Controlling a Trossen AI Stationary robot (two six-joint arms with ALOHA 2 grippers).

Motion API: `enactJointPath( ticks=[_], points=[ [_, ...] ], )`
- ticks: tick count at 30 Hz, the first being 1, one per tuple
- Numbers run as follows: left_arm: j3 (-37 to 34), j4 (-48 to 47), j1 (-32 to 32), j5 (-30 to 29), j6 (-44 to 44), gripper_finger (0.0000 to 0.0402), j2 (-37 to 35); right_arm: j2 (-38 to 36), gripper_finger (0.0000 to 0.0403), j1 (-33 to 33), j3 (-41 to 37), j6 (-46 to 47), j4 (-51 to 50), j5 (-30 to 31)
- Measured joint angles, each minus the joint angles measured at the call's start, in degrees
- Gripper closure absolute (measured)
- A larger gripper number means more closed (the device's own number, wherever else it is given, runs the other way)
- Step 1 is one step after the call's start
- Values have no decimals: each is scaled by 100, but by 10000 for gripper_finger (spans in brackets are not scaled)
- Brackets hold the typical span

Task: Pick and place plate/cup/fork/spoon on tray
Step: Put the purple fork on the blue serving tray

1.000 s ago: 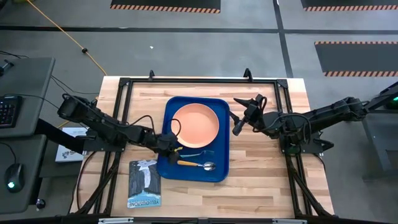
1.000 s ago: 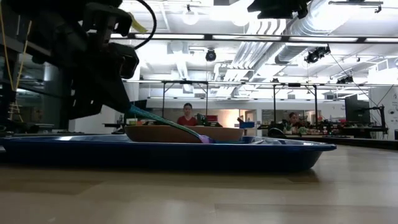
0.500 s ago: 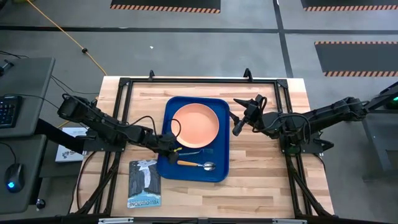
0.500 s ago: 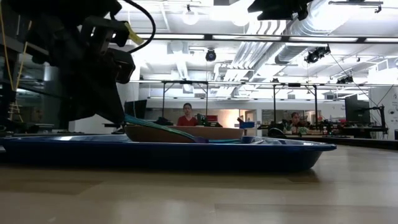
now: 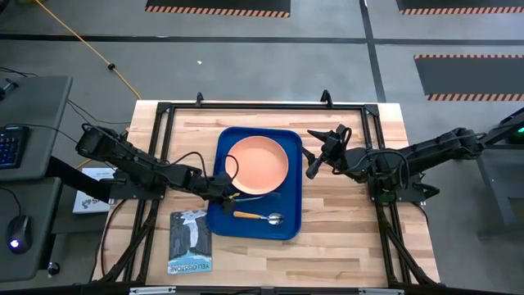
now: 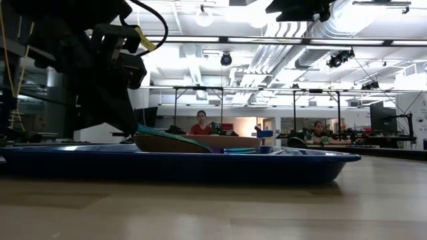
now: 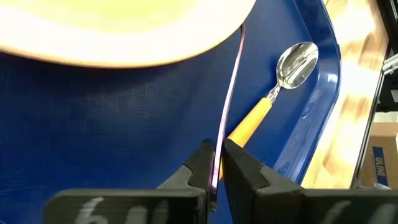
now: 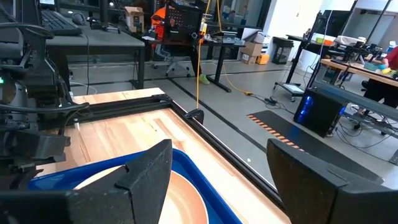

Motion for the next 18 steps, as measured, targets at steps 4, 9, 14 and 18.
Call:
enactJointPath(
  ticks=[4, 9, 14, 18],
  points=[
    [0, 0, -1, -2, 42, 382, 0, 0, 148, 0, 0, 0, 0, 0],
    [-2, -2, 0, -6, 127, 380, 0, 0, 148, 0, 0, 0, 0, 0],
    [-4, -39, 0, -6, 127, 355, 7, 0, 148, 0, 0, 2, 0, 0],
    [-4, -124, 0, -6, 185, 326, 7, 0, 148, 0, 0, 3, 0, 0]
  ],
)
